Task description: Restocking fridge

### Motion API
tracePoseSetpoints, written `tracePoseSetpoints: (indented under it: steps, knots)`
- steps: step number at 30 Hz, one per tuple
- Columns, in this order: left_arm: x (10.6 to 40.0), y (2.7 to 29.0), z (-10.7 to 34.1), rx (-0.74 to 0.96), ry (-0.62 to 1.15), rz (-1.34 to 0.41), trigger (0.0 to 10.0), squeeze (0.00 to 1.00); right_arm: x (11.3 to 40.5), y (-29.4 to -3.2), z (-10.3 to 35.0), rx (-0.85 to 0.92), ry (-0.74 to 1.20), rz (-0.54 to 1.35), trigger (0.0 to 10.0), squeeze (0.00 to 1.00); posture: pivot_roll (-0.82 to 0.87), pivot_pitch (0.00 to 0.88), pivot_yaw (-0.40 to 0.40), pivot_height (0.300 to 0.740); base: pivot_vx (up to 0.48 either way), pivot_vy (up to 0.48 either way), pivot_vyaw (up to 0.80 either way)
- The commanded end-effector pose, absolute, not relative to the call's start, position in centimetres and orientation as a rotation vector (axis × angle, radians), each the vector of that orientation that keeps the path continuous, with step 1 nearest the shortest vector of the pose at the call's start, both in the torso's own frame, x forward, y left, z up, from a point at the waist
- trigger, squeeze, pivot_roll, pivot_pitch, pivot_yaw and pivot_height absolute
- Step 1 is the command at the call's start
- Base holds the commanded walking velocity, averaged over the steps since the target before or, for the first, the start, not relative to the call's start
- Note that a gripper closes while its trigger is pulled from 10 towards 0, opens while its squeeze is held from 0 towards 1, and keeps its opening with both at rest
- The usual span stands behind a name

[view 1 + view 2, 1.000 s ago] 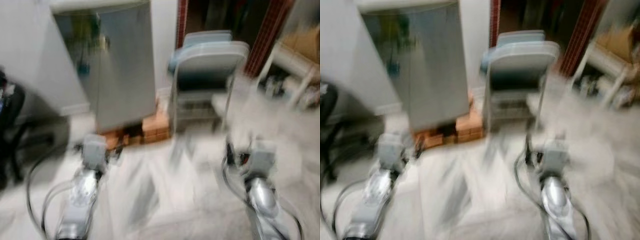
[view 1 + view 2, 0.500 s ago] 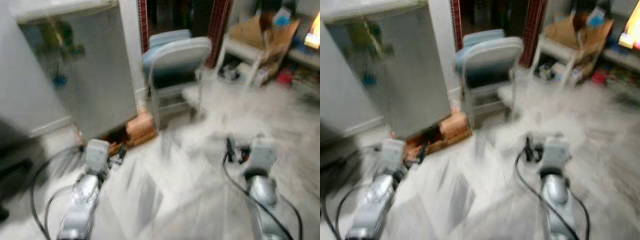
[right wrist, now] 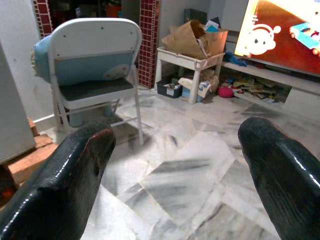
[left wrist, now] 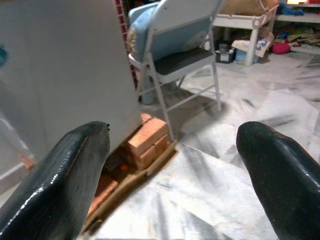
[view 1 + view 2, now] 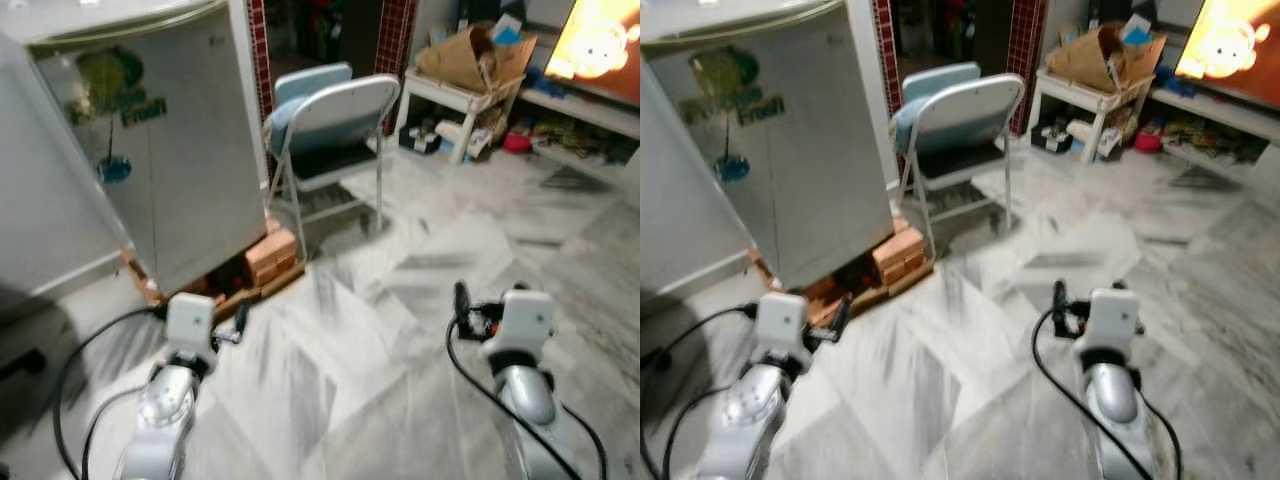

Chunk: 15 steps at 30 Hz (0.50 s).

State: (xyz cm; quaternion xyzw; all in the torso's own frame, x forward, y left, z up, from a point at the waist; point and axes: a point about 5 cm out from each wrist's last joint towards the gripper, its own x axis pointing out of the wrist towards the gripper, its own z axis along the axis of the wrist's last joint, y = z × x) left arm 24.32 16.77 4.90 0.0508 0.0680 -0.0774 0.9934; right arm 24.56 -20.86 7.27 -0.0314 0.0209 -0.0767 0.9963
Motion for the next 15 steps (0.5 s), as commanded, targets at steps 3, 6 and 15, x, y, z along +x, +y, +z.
tracePoseSetpoints:
  steps: [3,6,15]
  knots:
    - [24.38,17.73,5.27,0.122,0.12,-0.13,10.0,0.0,25.2,-20.04,7.82,-0.048,0.023,-0.12,10.0,0.0,-0.02,0.0,0.005,0.74,0.084,0.421,0.0]
    - [24.42,17.67,5.3,0.121,0.117,-0.128,10.0,0.0,25.25,-20.11,7.85,-0.05,0.023,-0.12,10.0,0.0,-0.02,0.0,0.003,0.74,0.269,0.398,0.0]
    - [24.47,17.57,5.28,0.117,0.117,-0.124,10.0,0.0,25.4,-19.92,7.96,-0.051,0.02,-0.109,10.0,0.0,-0.02,0.0,-0.004,0.74,0.281,0.39,0.0]
